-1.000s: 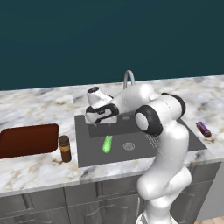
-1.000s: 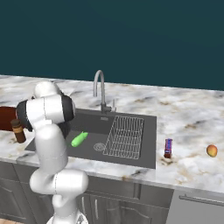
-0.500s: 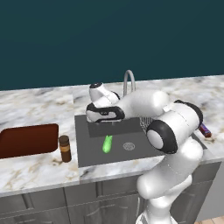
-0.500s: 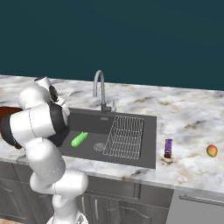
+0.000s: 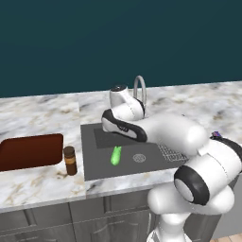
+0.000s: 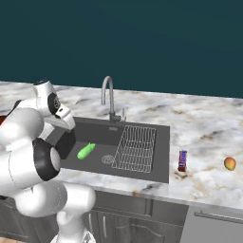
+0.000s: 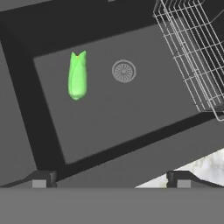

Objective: Pick up all produce items and place them in the sink. Turn on the sink faucet to wash them. Then turn the sink off and put them in the tray.

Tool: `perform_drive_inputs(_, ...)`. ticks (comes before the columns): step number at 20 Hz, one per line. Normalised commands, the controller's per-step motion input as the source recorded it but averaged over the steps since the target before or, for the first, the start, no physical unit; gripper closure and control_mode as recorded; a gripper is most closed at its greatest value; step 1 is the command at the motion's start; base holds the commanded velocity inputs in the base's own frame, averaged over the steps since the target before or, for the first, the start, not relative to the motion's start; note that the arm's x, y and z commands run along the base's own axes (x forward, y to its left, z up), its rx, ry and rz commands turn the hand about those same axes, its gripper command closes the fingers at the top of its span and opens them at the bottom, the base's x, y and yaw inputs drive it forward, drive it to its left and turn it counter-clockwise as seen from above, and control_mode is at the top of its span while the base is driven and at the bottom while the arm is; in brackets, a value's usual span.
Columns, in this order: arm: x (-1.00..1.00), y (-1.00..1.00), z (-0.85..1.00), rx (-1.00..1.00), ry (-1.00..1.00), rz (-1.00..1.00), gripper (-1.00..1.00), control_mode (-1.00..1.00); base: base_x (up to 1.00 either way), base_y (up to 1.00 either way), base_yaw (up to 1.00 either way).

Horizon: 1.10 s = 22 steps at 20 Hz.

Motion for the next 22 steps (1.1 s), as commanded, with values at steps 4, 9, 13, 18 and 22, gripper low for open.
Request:
perform_drive_inputs(4,-0.63,-0.46,0.26,0.04,-0.01,0.00,-1.00,-1.00,0.00,0.00,0.00)
perform_drive_inputs(9,-0.49,-0.64,0.20,0.06,-0.01,0.00,-1.00,-1.00,0.00,0.00,0.00)
perform_drive_inputs(13,-0.14,-0.65,0.15,0.04,0.00,0.00,-1.00,-1.00,0.00,0.00,0.00)
perform_drive_inputs(18,0.00,-0.53,0.00,-0.01,0.02,-0.05,-1.00,-1.00,0.00,0.00,0.00)
perform_drive_inputs(22,0.00,-0.71,0.01,0.00,0.05,-0.04,-1.00,-1.00,0.00,0.00,0.00)
